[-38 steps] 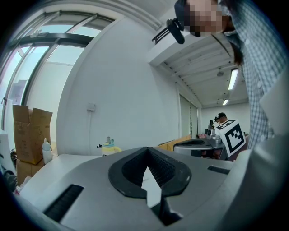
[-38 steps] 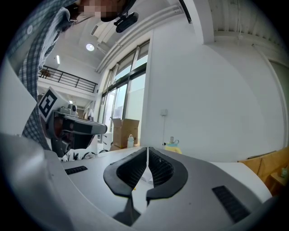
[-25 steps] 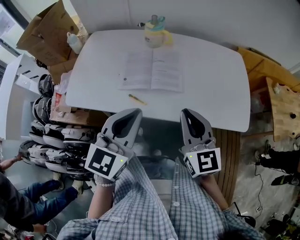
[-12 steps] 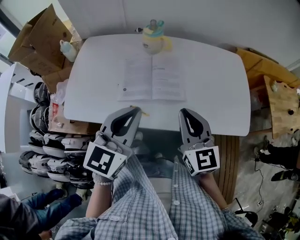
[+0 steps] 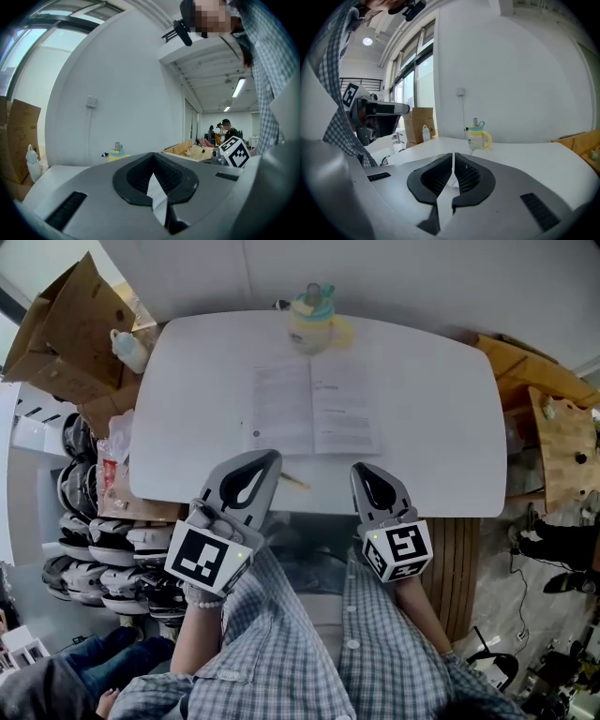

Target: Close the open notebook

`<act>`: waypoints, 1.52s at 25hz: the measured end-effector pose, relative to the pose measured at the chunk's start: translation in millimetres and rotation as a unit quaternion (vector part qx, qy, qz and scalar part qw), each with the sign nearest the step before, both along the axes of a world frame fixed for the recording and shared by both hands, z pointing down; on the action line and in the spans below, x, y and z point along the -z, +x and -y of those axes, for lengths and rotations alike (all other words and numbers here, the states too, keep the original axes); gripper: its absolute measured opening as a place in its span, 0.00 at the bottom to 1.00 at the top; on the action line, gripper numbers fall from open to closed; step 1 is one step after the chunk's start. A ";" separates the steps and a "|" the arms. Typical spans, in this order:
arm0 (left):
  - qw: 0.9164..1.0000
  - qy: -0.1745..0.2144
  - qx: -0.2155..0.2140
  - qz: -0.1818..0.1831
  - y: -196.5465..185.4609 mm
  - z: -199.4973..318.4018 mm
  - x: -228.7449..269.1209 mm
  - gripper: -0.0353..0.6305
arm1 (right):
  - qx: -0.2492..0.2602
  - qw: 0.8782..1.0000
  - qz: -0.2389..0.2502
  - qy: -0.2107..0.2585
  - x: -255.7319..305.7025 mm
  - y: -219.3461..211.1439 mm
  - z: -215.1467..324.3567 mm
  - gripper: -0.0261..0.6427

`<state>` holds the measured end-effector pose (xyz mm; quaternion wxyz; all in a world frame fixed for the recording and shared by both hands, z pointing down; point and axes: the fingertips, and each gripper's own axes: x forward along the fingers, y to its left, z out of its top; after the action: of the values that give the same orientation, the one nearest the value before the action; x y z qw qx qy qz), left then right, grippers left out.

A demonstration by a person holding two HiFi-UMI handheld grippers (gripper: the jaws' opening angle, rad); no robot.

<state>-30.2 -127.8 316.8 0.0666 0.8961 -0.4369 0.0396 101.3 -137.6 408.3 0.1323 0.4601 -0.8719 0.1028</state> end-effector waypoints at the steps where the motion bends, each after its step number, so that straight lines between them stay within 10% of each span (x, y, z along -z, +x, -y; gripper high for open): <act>1: 1.000 -0.001 -0.002 0.000 -3.0 4.0 -1.1 0.06 | -0.008 1.000 0.004 -0.014 -7.6 -0.1 3.2 0.08; 19: 0.999 -0.021 -0.035 0.001 -35.6 49.4 -17.3 0.06 | -0.142 0.936 0.169 -0.274 -134.8 -7.9 28.2 0.18; 31: 0.999 -0.031 -0.030 0.000 -46.9 64.4 -25.1 0.06 | -0.237 0.856 0.290 -0.356 -173.4 -0.3 46.0 0.29; 38: 0.999 -0.035 -0.025 0.002 -51.8 66.5 -28.2 0.06 | -0.247 0.844 0.313 -0.359 -177.6 -6.2 59.1 0.29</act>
<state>-82.0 -194.3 345.1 0.0964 0.9038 -0.4129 0.0584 95.1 -196.7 585.9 -0.0214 0.5241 -0.6262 0.5769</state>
